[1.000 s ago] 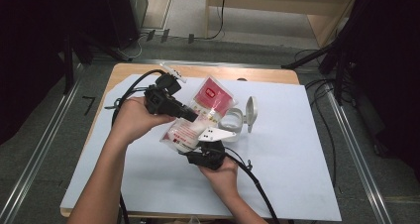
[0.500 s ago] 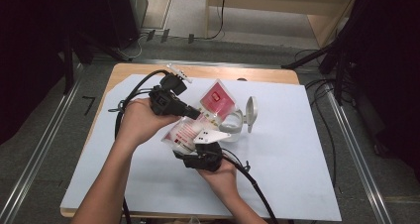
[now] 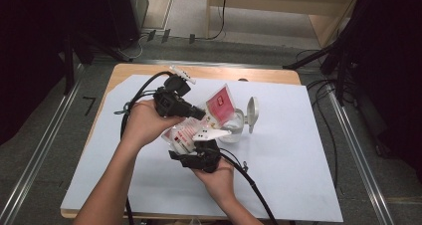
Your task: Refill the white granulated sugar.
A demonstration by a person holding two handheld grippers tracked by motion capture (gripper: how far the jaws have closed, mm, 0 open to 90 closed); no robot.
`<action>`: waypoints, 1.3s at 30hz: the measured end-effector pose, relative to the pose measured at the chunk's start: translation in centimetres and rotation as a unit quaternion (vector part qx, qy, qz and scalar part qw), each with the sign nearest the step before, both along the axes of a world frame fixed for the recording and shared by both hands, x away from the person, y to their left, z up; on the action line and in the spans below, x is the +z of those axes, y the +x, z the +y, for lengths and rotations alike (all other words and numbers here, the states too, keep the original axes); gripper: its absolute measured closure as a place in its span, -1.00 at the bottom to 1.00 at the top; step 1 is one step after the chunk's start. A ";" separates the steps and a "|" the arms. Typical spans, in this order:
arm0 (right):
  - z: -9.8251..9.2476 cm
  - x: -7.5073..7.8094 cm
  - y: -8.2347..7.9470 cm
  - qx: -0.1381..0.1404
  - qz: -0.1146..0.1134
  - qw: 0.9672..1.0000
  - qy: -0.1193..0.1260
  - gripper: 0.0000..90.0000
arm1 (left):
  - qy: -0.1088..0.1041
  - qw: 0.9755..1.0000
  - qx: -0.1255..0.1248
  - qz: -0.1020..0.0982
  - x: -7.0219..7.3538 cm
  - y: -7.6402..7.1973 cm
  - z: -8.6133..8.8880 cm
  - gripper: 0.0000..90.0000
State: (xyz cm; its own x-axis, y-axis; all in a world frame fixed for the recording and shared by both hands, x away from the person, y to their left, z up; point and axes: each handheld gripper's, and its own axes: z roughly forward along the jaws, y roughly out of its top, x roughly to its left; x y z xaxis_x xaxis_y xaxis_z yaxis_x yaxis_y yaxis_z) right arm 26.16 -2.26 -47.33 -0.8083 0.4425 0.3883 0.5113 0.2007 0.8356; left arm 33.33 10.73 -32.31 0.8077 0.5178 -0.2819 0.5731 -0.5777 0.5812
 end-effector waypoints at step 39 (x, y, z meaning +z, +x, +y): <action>-0.1 1.7 -0.2 0.009 0.013 0.999 0.041 0.25 | -0.009 1.000 0.019 0.003 1.1 -0.3 0.3 0.93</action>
State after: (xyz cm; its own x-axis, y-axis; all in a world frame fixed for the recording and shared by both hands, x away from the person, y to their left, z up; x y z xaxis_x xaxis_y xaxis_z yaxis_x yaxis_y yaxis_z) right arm 25.98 -2.36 -45.65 -0.8049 0.3945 0.4433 0.5297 0.1408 0.8364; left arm 33.08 11.00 -31.19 0.7851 0.5436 -0.2968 0.5989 -0.5444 0.5873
